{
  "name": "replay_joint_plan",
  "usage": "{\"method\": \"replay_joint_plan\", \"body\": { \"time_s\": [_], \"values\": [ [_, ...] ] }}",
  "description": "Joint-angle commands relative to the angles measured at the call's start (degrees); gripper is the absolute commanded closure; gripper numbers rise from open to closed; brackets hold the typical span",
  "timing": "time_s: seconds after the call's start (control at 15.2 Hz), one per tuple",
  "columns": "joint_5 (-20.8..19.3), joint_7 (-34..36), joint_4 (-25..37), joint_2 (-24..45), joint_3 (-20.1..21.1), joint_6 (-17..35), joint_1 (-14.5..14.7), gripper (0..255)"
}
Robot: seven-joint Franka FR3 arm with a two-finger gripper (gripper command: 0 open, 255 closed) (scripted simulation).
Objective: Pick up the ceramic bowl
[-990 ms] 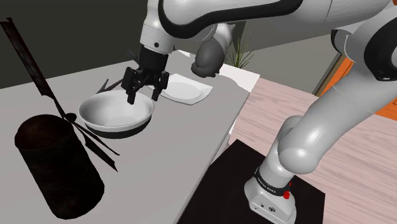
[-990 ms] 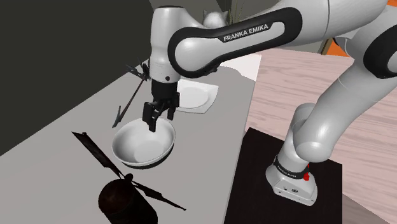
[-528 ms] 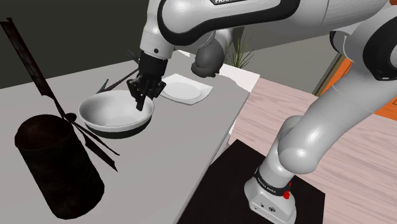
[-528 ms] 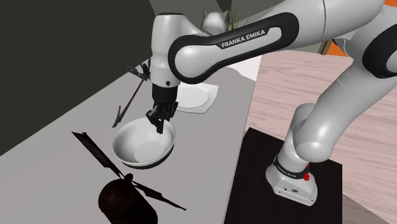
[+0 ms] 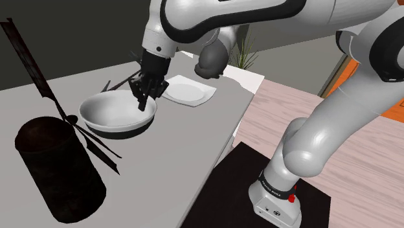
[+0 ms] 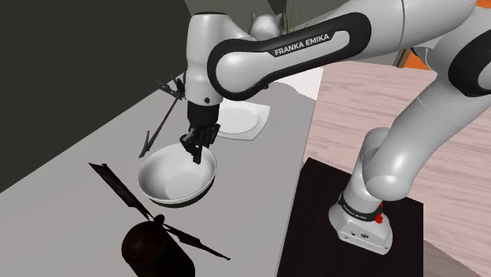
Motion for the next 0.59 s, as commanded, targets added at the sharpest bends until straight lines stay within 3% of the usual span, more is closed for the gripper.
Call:
{"method": "replay_joint_plan", "body": {
  "time_s": [0.0, 0.53],
  "values": [
    [-0.09, 0.21, 1.07, -0.34, -0.15, -1.36, -0.06, 255],
    [-0.74, 1.41, 6.78, -0.74, -0.61, -7.37, -0.33, 255]
  ]
}}
